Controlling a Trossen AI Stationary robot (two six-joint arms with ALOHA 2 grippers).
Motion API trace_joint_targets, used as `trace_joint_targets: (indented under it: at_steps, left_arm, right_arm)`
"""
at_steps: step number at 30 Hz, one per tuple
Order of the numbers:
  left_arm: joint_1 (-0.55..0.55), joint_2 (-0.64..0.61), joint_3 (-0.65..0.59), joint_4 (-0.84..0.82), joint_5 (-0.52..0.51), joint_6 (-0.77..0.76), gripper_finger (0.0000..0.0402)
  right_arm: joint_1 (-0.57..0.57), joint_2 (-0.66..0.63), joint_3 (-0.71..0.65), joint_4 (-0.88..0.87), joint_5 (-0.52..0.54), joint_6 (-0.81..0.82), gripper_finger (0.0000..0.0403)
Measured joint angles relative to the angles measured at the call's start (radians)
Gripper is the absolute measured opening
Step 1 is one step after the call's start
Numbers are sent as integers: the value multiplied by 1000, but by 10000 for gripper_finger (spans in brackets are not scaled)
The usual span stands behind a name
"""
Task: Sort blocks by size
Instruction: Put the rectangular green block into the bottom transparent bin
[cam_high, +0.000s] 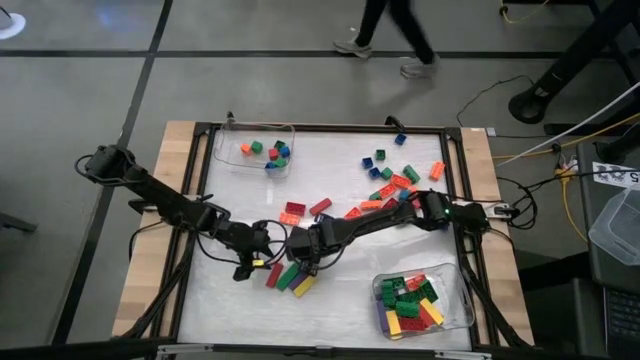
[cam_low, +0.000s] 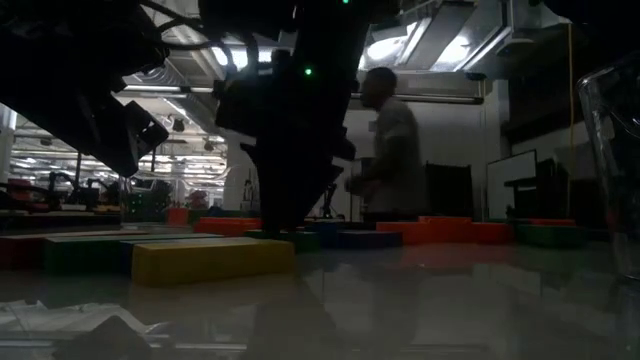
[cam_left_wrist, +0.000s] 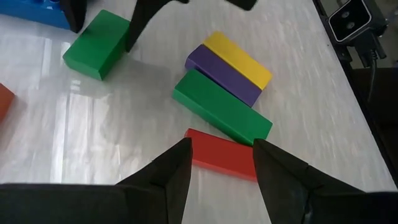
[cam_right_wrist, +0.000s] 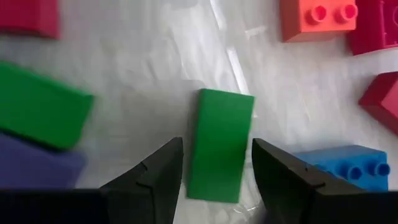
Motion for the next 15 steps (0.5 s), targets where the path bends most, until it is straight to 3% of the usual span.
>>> trace_joint_targets:
  at_steps: [6,12,15]
  left_arm:
    - [0,0,0,-1,0,-10,159]
    - [0,0,0,-1,1,-4,159]
    - [0,0,0,0,1,-5,159]
  right_arm:
    - [-27,0,-26,14,-89,3,185]
    - [-27,-2,-29,12,-124,-3,120]
    - [-28,-3,-28,8,-143,-5,120]
